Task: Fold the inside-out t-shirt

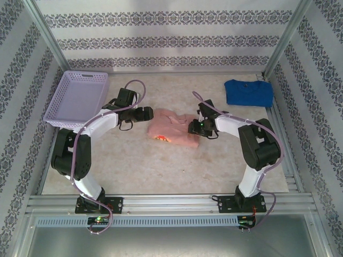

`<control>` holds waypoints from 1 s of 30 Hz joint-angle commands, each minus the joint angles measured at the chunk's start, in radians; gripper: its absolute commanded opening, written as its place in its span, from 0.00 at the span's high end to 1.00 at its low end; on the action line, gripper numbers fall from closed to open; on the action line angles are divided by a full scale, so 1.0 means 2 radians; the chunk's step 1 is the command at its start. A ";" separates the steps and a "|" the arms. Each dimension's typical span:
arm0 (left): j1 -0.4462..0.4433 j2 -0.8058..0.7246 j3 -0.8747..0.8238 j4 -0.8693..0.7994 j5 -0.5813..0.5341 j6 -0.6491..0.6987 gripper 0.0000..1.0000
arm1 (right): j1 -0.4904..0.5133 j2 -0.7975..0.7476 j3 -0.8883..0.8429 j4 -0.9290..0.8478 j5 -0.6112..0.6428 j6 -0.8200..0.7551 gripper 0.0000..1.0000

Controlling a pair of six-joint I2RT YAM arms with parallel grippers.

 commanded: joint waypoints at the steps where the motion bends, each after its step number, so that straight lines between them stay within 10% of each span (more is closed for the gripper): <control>1: 0.005 -0.016 -0.015 -0.009 0.006 -0.009 0.16 | 0.016 0.031 0.024 0.049 -0.014 0.000 0.69; 9: 0.005 -0.035 -0.037 -0.023 -0.005 -0.006 0.16 | 0.002 0.039 0.067 0.053 -0.021 -0.066 1.00; 16: 0.004 -0.091 -0.067 -0.041 -0.033 -0.004 0.16 | -0.072 0.002 0.142 -0.048 -0.046 -0.200 1.00; 30: 0.004 -0.127 -0.063 -0.063 -0.035 0.001 0.16 | -0.183 0.076 0.417 -0.250 0.169 -0.405 1.00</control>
